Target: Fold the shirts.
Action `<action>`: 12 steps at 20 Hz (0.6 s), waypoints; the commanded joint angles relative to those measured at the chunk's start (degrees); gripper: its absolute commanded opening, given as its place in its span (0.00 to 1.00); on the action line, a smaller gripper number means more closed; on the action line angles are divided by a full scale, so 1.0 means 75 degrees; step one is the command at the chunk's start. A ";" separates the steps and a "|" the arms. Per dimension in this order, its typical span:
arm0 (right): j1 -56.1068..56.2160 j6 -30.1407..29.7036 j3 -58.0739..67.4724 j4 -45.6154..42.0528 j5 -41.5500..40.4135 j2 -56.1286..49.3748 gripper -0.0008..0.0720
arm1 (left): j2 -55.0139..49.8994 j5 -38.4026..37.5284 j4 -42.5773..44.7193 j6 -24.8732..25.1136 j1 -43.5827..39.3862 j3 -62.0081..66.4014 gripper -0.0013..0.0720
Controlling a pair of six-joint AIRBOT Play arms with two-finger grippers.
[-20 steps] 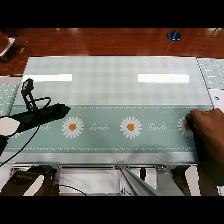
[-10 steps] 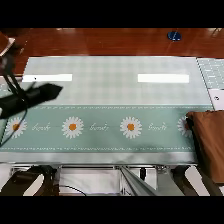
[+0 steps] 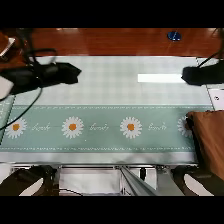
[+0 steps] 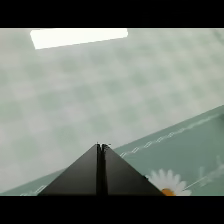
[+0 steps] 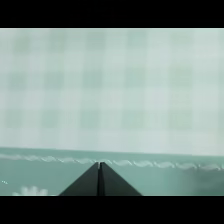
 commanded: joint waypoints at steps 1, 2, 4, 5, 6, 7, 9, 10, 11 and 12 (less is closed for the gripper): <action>0.0737 0.0723 -0.1160 -0.1003 -0.0714 -0.0991 0.03 | -0.1000 -0.0216 0.1411 -0.0781 -0.0175 -0.0414 0.05; 0.0638 0.0667 -0.1151 -0.0863 -0.0560 -0.1314 0.03 | -0.1311 -0.0411 0.1408 -0.0761 -0.0050 -0.0236 0.05; 0.0603 0.0583 -0.1151 -0.0799 -0.0493 -0.1577 0.04 | -0.1682 -0.0434 0.1402 -0.0766 0.0076 -0.0052 0.05; 0.0606 0.0583 -0.1151 -0.0784 -0.0536 -0.1577 0.04 | -0.1760 -0.0440 0.1370 -0.0766 0.0090 -0.0041 0.05; 0.0603 0.0583 -0.1151 -0.0799 -0.0536 -0.1536 0.04 | -0.1778 -0.0446 0.1376 -0.0764 0.0090 -0.0052 0.05; 0.0603 0.0583 -0.1151 -0.0866 -0.0466 -0.1504 0.04 | -0.1778 -0.0443 0.1373 -0.0769 0.0090 -0.0055 0.05; 0.0603 0.0586 -0.1151 -0.0892 -0.0335 -0.1448 0.04 | -0.1789 -0.0417 0.1373 -0.0766 0.0090 -0.0055 0.05; 0.0603 0.0586 -0.1151 -0.0871 -0.0341 -0.1451 0.04 | -0.1804 -0.0417 0.1376 -0.0766 0.0090 -0.0055 0.05; 0.0603 0.0586 -0.1151 -0.0871 -0.0344 -0.1451 0.04 | -0.1818 -0.0414 0.1373 -0.0766 0.0090 -0.0055 0.05; 0.0603 0.0586 -0.1151 -0.0874 -0.0341 -0.1451 0.04 | -0.1836 -0.0414 0.1376 -0.0766 0.0090 -0.0055 0.05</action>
